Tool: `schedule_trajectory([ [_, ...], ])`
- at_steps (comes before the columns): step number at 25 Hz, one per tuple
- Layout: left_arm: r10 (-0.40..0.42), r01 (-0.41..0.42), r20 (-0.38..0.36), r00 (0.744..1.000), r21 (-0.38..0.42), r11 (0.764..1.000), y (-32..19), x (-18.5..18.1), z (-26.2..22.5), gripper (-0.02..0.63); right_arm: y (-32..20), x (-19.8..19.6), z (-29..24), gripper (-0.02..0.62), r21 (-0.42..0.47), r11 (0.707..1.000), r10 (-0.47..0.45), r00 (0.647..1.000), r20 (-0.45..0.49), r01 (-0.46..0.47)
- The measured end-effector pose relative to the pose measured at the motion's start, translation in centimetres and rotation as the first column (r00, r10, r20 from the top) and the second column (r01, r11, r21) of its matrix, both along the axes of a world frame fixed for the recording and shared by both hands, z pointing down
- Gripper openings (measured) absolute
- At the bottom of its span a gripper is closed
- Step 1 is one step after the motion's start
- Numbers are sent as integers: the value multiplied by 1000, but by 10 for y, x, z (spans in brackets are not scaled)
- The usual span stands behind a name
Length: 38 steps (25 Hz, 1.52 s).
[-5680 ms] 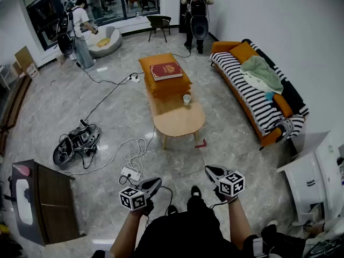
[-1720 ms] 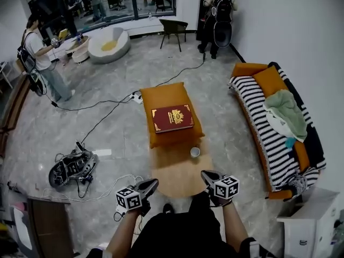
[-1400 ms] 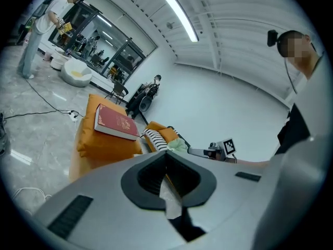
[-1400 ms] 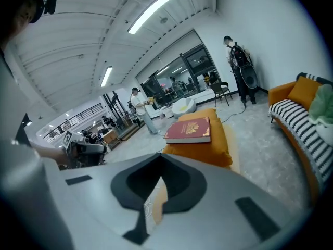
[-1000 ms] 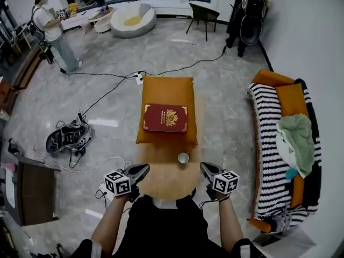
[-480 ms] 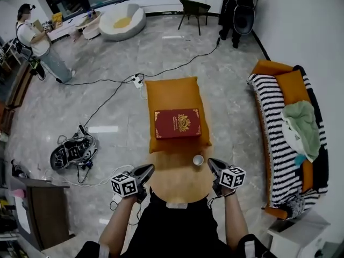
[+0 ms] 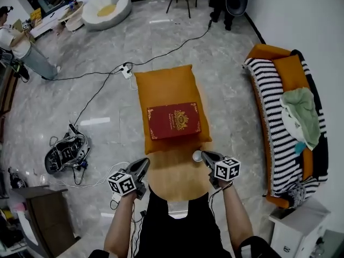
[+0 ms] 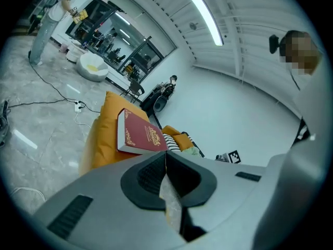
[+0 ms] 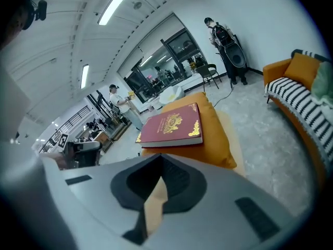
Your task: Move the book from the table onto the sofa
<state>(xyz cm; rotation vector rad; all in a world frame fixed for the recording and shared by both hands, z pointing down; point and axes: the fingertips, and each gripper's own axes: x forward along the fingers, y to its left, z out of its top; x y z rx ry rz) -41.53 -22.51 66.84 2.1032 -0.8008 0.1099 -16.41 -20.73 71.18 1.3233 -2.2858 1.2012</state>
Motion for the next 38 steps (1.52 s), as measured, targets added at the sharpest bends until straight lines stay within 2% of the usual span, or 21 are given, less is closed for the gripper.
schedule_trajectory([
  [4,-25,22,-68,997,-46,999,-32,-1,22,23,-38,10,17,6,8,1000,15,1000,23,-15],
  [5,-35,29,-94,995,-58,998,-44,-2,27,57,-49,13,20,6,14,1000,20,999,37,-20],
  [6,-46,36,-128,991,-76,996,-57,-3,33,124,-61,16,24,8,21,1000,20,999,50,-21],
  [7,-60,44,-167,984,-97,994,-70,-4,39,182,-74,18,27,31,29,999,16,998,62,-18],
  [8,-75,52,-204,976,-114,992,-83,-4,45,221,-86,21,31,153,35,999,12,997,75,-15],
  [9,-91,63,-232,969,-123,990,-95,-5,49,239,-98,23,35,208,41,999,10,996,91,-14],
  [12,-115,81,-267,957,-135,988,-129,-5,61,269,-128,31,49,266,37,999,21,985,170,-27],
  [16,-86,27,-289,953,-203,979,-151,6,81,284,-146,39,82,301,-50,998,57,965,255,-46],
  [19,-44,-24,-281,959,-233,972,-154,18,93,284,-148,32,99,307,-119,993,48,943,329,-9],
  [22,-16,-51,-267,964,-243,969,-152,27,102,284,-149,28,100,307,-144,990,54,911,408,5],
  [26,-29,-42,-262,965,-260,965,-151,26,110,284,-147,20,98,307,-155,987,39,889,457,37],
  [29,-28,-29,-206,978,-267,963,-154,27,117,284,-144,9,93,307,-155,984,4,875,484,82],
  [31,-27,-27,-190,981,-277,961,-155,29,120,284,-146,8,93,305,-165,984,23,865,501,70],
  [35,-30,-21,-170,985,-288,957,-154,19,126,269,-146,1,93,287,-205,978,92,814,574,33],
  [38,-38,-6,-161,986,-266,964,-154,13,122,238,-139,-4,87,273,-207,976,80,779,622,66],
])
